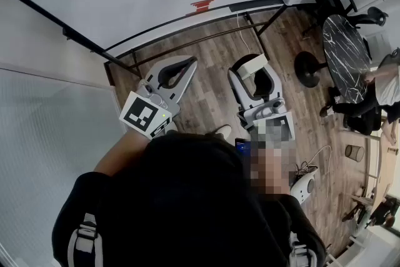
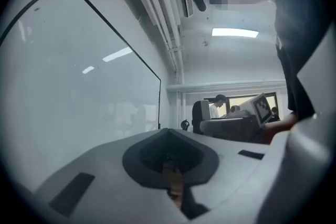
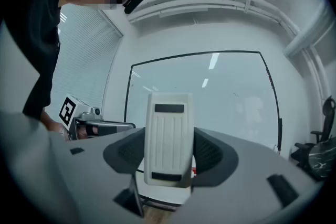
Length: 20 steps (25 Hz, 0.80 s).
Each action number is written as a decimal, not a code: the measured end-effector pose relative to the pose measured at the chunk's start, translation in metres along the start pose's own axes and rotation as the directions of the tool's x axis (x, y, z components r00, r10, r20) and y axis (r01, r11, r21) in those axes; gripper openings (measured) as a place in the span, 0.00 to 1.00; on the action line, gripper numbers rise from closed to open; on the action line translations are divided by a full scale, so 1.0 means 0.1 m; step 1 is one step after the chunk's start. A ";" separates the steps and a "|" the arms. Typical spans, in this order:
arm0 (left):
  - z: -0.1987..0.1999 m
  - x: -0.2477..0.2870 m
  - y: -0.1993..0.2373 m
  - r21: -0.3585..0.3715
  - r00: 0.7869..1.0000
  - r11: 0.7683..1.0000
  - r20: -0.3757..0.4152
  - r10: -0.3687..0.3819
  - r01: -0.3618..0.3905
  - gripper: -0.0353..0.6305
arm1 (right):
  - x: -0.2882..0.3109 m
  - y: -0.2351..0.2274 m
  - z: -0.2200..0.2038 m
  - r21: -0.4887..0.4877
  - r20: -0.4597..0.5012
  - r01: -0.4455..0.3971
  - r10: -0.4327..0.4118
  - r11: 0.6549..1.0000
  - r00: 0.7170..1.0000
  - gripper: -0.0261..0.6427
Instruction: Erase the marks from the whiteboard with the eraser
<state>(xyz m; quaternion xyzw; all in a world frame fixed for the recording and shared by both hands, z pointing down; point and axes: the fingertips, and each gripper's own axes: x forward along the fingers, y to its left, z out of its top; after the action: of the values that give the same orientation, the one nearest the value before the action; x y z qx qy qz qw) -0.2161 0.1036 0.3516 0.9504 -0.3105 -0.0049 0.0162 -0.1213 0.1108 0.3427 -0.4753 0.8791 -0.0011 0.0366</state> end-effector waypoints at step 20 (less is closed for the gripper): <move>-0.05 1.02 -1.04 0.009 0.994 0.994 -0.019 -0.107 0.107 0.06 | -0.96 -0.99 -0.02 0.064 -0.020 0.034 -0.033 0.997 0.999 0.41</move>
<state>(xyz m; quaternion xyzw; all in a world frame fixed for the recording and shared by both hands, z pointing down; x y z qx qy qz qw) -0.0722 0.1270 0.3532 0.9658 -0.2589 0.0045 0.0141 0.0137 0.1360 0.3543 -0.4883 0.8709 -0.0345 0.0437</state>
